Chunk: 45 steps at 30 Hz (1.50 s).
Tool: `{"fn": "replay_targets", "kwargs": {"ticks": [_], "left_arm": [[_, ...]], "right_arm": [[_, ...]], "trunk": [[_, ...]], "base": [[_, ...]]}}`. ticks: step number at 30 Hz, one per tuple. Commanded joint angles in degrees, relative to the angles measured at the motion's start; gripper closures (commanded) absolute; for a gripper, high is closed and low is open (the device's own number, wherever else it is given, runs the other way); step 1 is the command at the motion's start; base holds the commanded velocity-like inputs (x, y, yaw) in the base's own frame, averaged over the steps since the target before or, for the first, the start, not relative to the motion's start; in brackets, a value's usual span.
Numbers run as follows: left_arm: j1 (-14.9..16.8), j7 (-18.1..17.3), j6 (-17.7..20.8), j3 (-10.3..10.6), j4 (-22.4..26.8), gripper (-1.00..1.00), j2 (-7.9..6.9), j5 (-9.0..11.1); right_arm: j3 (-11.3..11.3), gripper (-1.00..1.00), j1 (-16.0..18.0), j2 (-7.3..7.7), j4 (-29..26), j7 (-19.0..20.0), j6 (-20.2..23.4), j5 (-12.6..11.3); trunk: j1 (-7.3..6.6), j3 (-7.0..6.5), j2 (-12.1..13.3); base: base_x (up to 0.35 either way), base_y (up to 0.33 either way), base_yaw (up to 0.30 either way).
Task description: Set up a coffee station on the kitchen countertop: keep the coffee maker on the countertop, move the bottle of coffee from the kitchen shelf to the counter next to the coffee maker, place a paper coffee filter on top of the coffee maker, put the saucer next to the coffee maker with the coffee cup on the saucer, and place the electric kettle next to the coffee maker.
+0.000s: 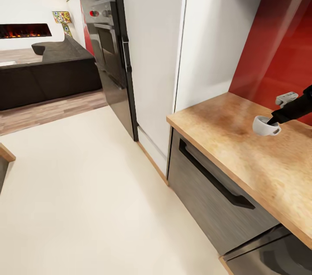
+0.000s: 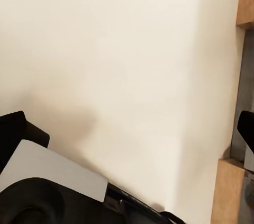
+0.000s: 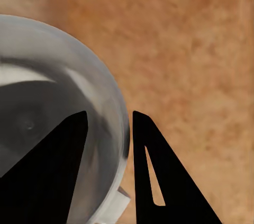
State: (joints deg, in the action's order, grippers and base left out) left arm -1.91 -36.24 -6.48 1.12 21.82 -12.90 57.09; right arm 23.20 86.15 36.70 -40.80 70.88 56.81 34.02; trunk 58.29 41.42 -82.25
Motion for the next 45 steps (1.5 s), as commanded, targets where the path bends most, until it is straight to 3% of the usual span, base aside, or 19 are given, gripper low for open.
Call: {"fn": "replay_targets", "kwargs": {"ticks": [1,5,14,18,25,31,33,45], "left_arm": [[0.0,-0.1,-0.2,0.1,0.1,-1.00,-0.02,0.1],[0.0,-0.1,-0.2,0.0,0.0,-1.00,-0.03,0.1],[0.0,0.0,-0.2,0.1,0.0,-1.00,-0.04,0.1],[0.0,0.0,-0.2,0.1,-0.1,-1.00,-0.03,0.1],[0.0,0.0,-0.2,0.1,-0.1,-1.00,-0.07,0.1],[0.0,0.0,-0.2,0.1,-0.1,-1.00,-0.03,0.1],[0.0,0.0,-0.2,0.1,-0.1,-1.00,-0.04,0.1],[0.0,0.1,-0.2,0.2,-0.1,-1.00,-0.02,0.1]], "right_arm": [[0.2,1.00,0.1,0.04,-0.2,0.6,0.4,0.5],[0.3,1.00,0.1,0.12,-3.2,0.7,0.6,0.2],[0.3,1.00,0.0,0.26,-3.9,1.1,0.5,0.0],[0.3,1.00,0.1,0.30,-4.9,5.1,0.5,0.1],[0.3,1.00,-0.1,0.30,-9.6,7.4,0.6,0.1],[0.3,1.00,-2.3,0.31,-11.2,8.7,0.7,0.1],[0.3,1.00,-4.4,0.32,-15.5,8.9,0.8,0.2],[0.2,1.00,-5.7,0.34,-18.4,8.9,0.8,0.3]], "trunk": [[0.00,0.04,0.0],[0.00,0.04,0.0],[0.00,-0.10,0.0],[0.00,-0.29,0.0],[0.00,-0.43,0.0],[0.00,-0.46,0.0],[0.00,-0.51,0.0],[0.00,-1.19,0.0]], "base": [[0.000,0.000,0.000],[0.000,0.000,0.000],[-0.096,0.000,-0.072],[-0.020,0.000,-0.213],[-0.005,0.000,-0.080],[-0.001,0.000,-0.015],[0.000,0.000,-0.092],[-0.003,0.000,-0.192]]}}
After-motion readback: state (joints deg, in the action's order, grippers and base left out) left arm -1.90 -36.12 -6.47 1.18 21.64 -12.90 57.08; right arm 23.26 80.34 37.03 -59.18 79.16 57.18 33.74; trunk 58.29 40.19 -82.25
